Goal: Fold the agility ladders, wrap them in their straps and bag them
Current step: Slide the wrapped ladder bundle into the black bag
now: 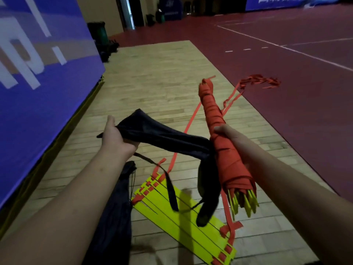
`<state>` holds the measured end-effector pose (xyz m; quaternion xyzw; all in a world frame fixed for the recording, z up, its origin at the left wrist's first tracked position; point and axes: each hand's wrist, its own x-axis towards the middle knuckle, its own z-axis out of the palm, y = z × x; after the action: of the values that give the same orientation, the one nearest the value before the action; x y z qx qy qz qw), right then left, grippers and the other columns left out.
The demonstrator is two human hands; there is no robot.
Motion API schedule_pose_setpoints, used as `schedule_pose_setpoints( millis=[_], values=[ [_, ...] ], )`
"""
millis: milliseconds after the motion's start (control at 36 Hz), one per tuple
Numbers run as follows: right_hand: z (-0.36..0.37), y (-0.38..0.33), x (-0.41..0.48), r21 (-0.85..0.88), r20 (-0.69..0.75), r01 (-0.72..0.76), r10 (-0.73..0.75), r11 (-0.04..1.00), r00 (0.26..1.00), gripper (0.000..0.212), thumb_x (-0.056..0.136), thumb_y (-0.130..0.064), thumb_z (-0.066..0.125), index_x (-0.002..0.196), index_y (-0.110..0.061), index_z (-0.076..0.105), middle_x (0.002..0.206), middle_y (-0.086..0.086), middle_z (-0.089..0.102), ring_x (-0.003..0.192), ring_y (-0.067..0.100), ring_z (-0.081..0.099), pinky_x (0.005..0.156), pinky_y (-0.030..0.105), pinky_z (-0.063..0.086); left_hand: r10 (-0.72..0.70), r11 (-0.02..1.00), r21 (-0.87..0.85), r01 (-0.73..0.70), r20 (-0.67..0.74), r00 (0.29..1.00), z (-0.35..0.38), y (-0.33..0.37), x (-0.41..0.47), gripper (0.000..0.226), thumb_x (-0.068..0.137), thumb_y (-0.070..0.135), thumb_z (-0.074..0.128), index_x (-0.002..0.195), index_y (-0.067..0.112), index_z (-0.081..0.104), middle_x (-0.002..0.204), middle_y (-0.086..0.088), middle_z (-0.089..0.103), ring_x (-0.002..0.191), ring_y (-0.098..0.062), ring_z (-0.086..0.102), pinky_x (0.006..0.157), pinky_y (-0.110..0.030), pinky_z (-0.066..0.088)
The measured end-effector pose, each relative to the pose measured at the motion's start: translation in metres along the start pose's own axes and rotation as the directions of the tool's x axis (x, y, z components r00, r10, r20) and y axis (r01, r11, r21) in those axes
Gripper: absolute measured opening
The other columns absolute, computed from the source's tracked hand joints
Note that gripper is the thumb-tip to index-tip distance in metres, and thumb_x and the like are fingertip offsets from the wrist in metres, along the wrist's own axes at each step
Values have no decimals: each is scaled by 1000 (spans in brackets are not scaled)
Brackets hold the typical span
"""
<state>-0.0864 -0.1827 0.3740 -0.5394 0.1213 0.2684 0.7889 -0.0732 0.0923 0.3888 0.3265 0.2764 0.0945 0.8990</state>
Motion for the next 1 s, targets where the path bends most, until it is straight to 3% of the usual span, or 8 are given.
schedule_pose_setpoints(
  millis=[111,278,361,444,556,694,917,1000],
  values=[
    [-4,2,8,-138,-111,14,-30,990,993,43,82,-32,74,111,-5,58,74,15,57,49,21,62,54,28,53,3,999,35,-2,-44,999,-11,8,6,38,101,45,48,117,15,64,113,-12,72,100,-30,70,77,-40,60],
    [-20,6,13,-312,-315,-11,-92,950,945,48,82,-36,76,104,5,65,75,21,65,50,26,65,65,39,56,15,997,72,-17,34,999,-11,14,-2,17,98,0,48,110,3,60,115,-18,63,100,-31,63,71,-37,52],
    [-25,7,13,-382,-368,-30,-121,924,922,48,77,-39,79,99,2,68,76,20,70,57,31,66,61,39,58,-8,997,74,4,57,998,-14,15,0,16,99,15,55,109,5,62,115,-17,68,101,-29,66,82,-38,55],
    [-28,6,12,-445,-407,-55,-147,894,901,43,79,-37,78,94,2,67,75,19,70,54,30,66,54,32,53,-46,996,75,39,96,994,-12,15,-3,39,98,43,57,112,7,64,108,-16,74,102,-31,69,92,-43,55],
    [-29,5,11,-516,-431,-43,-216,855,876,47,78,-40,80,94,2,68,81,20,72,62,32,69,58,33,54,-67,965,260,25,156,986,-9,9,-5,25,103,25,51,114,7,65,110,-14,72,101,-27,68,87,-40,55],
    [-17,3,1,-451,-360,54,-237,891,902,36,80,-32,79,90,3,73,68,16,70,47,24,63,51,28,51,-54,911,406,-66,277,959,2,-9,-14,31,99,3,51,129,0,58,110,-18,70,94,-27,70,81,-38,59],
    [21,-2,-18,-5,79,158,-157,987,984,30,76,-41,71,90,-15,64,98,21,66,50,19,57,44,25,50,-36,784,560,-267,472,881,24,-54,-47,20,87,-7,64,106,1,66,95,-13,73,79,-21,72,70,-28,60],
    [24,-1,-19,6,125,191,-191,981,974,37,71,-43,74,93,-16,64,90,16,67,52,19,57,47,25,50,-5,744,579,-332,502,865,27,-63,-53,17,84,-4,68,101,1,67,96,-15,72,84,-26,69,83,-37,57]
  ],
)
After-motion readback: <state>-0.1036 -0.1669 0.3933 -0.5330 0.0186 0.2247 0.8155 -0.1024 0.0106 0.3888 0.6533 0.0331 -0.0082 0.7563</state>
